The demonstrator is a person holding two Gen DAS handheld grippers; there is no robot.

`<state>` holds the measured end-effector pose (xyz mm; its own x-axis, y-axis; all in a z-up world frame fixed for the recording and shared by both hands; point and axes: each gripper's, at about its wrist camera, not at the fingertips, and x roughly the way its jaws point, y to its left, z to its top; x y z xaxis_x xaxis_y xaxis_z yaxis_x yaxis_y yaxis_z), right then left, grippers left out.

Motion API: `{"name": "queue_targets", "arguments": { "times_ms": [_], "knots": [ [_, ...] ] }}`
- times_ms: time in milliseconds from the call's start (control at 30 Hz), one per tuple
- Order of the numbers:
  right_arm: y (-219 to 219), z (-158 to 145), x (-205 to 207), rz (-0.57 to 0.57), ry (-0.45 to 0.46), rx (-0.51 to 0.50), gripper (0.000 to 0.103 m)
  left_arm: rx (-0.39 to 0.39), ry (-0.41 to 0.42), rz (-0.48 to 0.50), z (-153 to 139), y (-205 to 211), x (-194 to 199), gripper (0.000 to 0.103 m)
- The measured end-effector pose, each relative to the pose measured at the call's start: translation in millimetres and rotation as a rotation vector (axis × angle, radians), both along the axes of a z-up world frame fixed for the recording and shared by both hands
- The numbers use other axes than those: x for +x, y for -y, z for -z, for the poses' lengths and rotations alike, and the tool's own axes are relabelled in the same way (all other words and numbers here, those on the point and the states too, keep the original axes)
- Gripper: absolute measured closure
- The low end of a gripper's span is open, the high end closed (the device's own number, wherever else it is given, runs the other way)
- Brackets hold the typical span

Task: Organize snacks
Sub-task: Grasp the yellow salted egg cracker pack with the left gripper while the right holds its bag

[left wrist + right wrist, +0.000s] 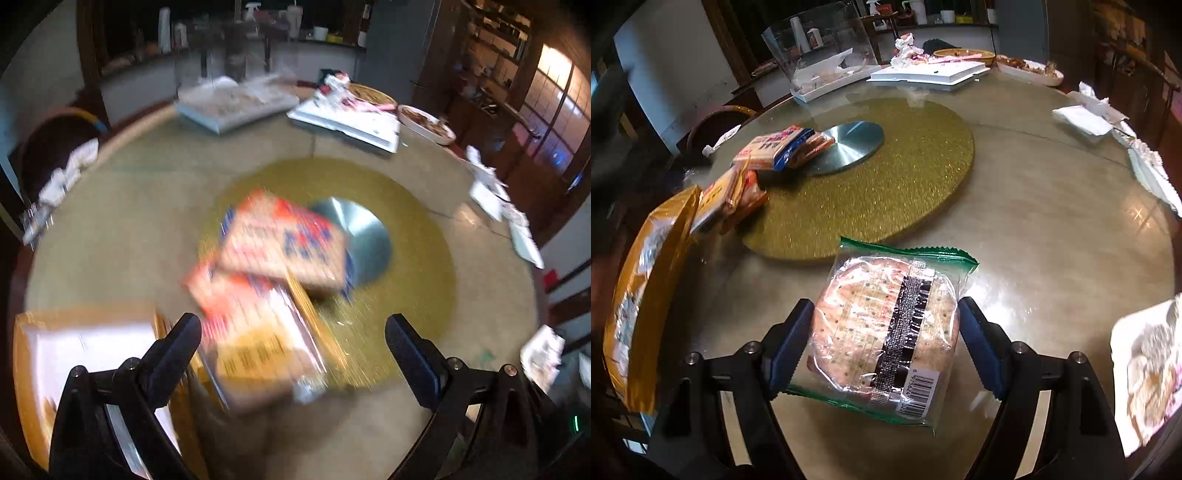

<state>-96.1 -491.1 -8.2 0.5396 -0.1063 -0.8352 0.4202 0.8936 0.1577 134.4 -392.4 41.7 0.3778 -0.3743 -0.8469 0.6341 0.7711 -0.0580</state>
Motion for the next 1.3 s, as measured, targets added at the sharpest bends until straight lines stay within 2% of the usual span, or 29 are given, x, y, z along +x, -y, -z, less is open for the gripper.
{"name": "queue_targets", "arguments": {
  "times_ms": [67,100,167,300,433,500,633,700,767,900,933,1067,1233,1300],
  "knots": [
    [-5.1,0.1,-5.1,-0.013,-0.001,-0.014,0.024,0.038,-0.024,0.002,12.0,8.9,14.7,0.003],
    [-5.9,0.4,-7.5,-0.015,0.001,-0.015,0.024,0.018,-0.08,0.012,20.2,11.4,20.5,0.003],
    [-5.9,0.4,-10.5,-0.023,0.007,-0.014,0.024,0.002,-0.142,0.044,25.9,11.2,22.0,0.004],
    [-4.9,0.4,-13.2,-0.033,0.021,-0.005,0.024,-0.004,-0.174,0.117,29.7,5.5,-7.0,0.004],
    [-5.8,0.8,-14.0,-0.039,0.028,-0.012,0.023,-0.067,-0.256,0.159,27.6,-7.8,-29.4,0.003],
    [-6.2,1.2,-14.4,-0.038,0.033,-0.011,0.022,-0.072,-0.21,0.136,20.0,-6.4,-26.4,0.003],
    [-7.7,1.6,-14.2,-0.034,0.034,-0.02,0.021,-0.09,-0.092,-0.012,10.2,-3.2,11.7,0.003],
    [-8.8,1.6,-14.1,-0.035,0.032,-0.025,0.021,-0.058,-0.144,-0.048,25.6,0.5,30.6,0.003],
    [-9.3,1.5,-14.1,-0.043,0.029,-0.028,0.021,-0.046,-0.213,-0.045,41.3,2.6,36.1,0.005],
    [-8.1,0.8,-16.9,-0.054,0.035,-0.015,0.021,-0.017,-0.293,-0.016,58.6,-12.1,15.1,0.005],
    [-7.7,0.6,-17.1,-0.055,0.037,-0.016,0.021,-0.012,-0.282,0.009,56.9,-16.5,3.4,0.005],
    [-8.7,0.9,-17.2,-0.052,0.042,-0.024,0.021,-0.02,-0.347,0.075,54.8,-30.4,-36.8,0.005],
    [-9.2,1.3,-18.6,-0.054,0.047,-0.026,0.021,-0.01,-0.28,0.059,51.9,-31.8,-65.0,0.005],
    [-9.8,1.3,-18.6,-0.057,0.047,-0.026,0.021,0.02,-0.234,0.05,55.1,-25.8,-71.6,0.005]
  ]
}}
